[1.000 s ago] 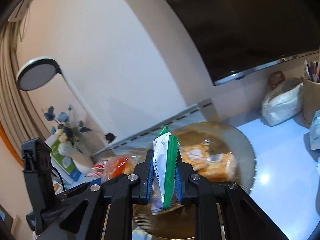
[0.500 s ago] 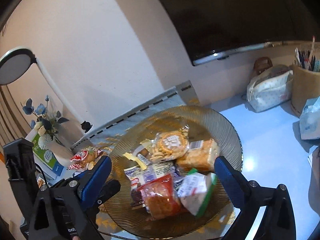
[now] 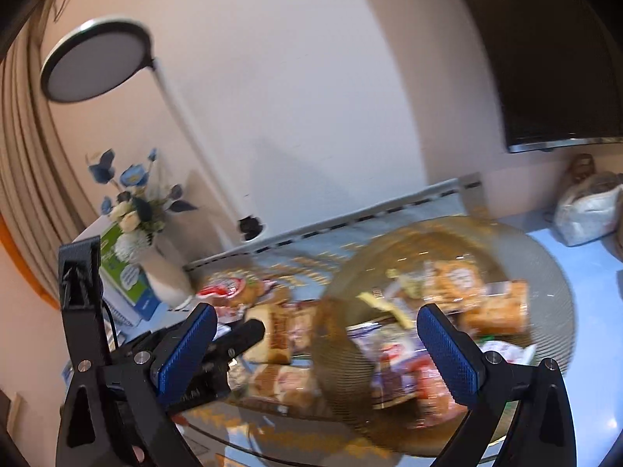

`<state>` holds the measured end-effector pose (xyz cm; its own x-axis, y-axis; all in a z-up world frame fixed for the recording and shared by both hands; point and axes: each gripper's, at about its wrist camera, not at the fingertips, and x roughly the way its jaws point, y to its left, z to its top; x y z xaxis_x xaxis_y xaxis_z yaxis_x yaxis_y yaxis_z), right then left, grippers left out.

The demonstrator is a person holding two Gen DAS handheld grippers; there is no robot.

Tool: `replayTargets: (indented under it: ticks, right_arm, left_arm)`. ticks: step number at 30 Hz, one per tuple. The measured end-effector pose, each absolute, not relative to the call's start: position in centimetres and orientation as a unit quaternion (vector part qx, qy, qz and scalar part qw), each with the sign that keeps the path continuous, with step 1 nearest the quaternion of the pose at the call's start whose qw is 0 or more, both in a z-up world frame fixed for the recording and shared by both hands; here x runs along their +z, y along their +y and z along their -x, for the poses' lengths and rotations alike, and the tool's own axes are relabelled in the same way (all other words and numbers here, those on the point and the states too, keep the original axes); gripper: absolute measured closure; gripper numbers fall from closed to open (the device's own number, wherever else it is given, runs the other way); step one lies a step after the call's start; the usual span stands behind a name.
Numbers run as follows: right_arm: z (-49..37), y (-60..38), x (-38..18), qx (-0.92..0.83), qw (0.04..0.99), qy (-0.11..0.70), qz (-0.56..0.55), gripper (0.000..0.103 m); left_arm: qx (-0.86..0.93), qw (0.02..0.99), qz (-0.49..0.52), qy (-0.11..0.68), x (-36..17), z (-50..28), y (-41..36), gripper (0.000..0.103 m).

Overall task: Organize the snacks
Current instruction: 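Move both tools back over the snacks on the placemat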

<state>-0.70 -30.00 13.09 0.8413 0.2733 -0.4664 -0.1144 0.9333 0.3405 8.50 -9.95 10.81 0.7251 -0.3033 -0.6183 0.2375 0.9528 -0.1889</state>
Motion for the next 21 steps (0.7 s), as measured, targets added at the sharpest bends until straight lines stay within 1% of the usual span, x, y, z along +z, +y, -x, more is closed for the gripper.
replayTargets:
  ticks: [5, 9, 16, 21]
  right_arm:
    - [0.0, -26.3, 12.7, 0.121, 0.943, 0.272, -0.146, 0.000]
    - [-0.5, -23.4, 11.3, 0.127, 0.939, 0.286, -0.141, 0.000]
    - [-2.0, -19.6, 6.7, 0.116, 0.927, 0.326, -0.142, 0.000]
    - [-2.8, -18.4, 3.8, 0.074, 0.928, 0.340, -0.133, 0.000]
  left_arm:
    - [-0.118, 0.930, 0.069, 0.340, 10.9, -9.4, -4.7, 0.007]
    - [-0.096, 0.931, 0.078, 0.344, 10.1, -10.4, -0.6, 0.007]
    - [-0.093, 0.916, 0.100, 0.377, 6.0, -12.3, 3.9, 0.007]
    - [-0.119, 0.903, 0.100, 0.400, 3.0, -13.3, 4.5, 0.007]
